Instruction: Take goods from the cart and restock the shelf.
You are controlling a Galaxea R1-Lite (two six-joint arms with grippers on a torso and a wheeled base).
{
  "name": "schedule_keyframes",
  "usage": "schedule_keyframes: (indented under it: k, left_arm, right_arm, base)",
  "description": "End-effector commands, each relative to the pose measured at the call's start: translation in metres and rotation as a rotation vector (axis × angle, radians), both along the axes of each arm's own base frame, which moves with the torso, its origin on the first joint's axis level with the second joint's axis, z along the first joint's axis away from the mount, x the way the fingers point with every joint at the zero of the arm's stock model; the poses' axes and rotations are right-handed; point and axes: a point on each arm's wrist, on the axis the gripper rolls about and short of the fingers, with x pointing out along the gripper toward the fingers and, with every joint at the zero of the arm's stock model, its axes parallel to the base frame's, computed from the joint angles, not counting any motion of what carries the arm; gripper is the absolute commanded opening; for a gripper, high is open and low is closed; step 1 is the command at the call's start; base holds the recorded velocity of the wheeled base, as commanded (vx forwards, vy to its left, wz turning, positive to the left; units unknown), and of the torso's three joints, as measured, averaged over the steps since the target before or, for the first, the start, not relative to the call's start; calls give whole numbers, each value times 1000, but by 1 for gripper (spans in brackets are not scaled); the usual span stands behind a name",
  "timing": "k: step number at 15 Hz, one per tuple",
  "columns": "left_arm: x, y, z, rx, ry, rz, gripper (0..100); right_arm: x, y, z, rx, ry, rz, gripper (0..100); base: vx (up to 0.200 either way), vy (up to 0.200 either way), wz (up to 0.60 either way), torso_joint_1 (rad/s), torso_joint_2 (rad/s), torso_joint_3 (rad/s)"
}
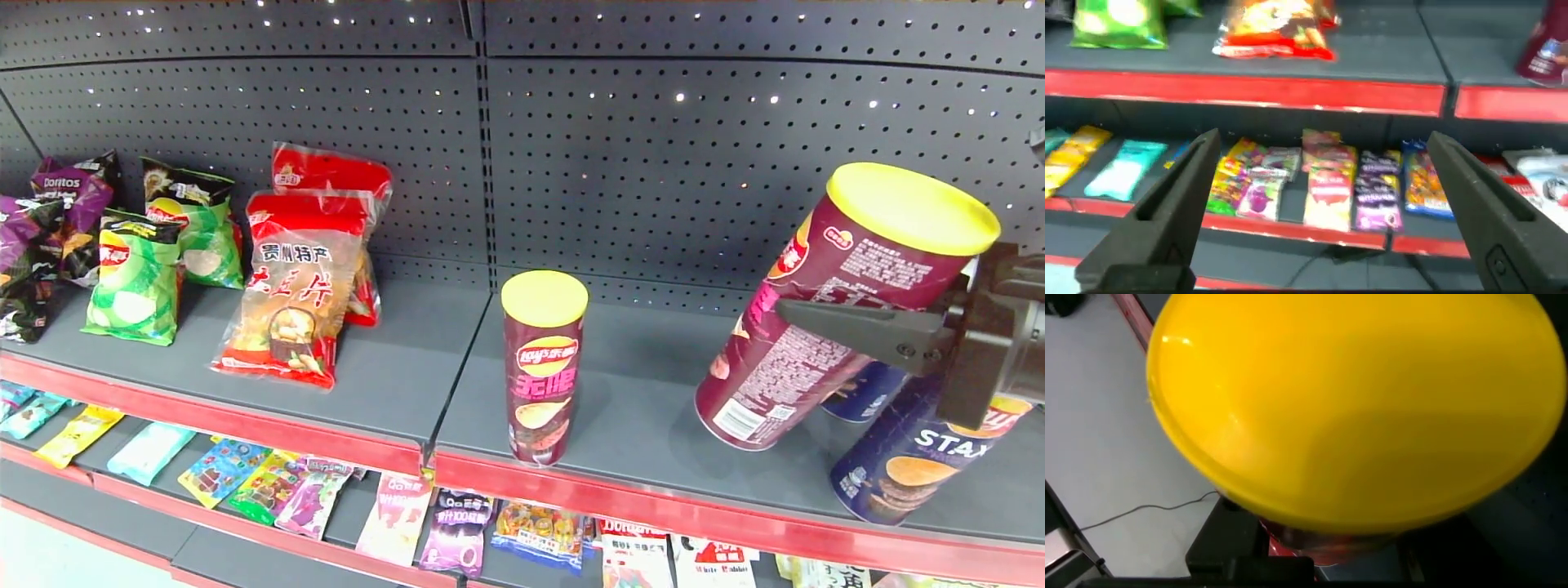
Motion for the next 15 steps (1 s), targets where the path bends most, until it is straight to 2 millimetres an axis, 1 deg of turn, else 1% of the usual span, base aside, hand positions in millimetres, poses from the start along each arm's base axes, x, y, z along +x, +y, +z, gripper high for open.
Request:
schedule_keyframes:
  k: [1, 5, 7, 9, 13, 14, 15]
  left_arm:
    - [-2, 0, 0, 2, -22, 10, 100]
    - [-2, 0, 0, -4, -21, 9, 100]
    - [-2, 0, 0, -4, -21, 10, 100]
    - [-2, 0, 0, -4, -21, 10, 100]
    - [-2, 0, 0, -4, -21, 10, 100]
    - [-2, 0, 0, -4, -21, 10, 100]
    - [-2, 0, 0, -4, -21, 10, 100]
  right_arm:
    - [-1, 0, -1, -1, 2, 4, 0]
    - [2, 2, -2, -5, 10, 7, 0]
    - [9, 7, -7, -23, 28, 11, 0]
    - [19, 13, -10, -35, 48, 11, 0]
    - [55, 33, -20, -61, 8, 9, 0]
    - [68, 39, -25, -53, -3, 2, 0]
    - [75, 40, -27, -52, -6, -9, 0]
  base:
    - [0, 0, 0, 0, 0, 0]
    - [0, 0, 0, 0, 0, 0]
    - [0, 0, 0, 0, 0, 0]
    - [0, 0, 0, 0, 0, 0]
    - [0, 0, 0, 0, 0, 0]
    - [0, 0, 0, 0, 0, 0]
    - [0, 0, 0, 0, 0, 0]
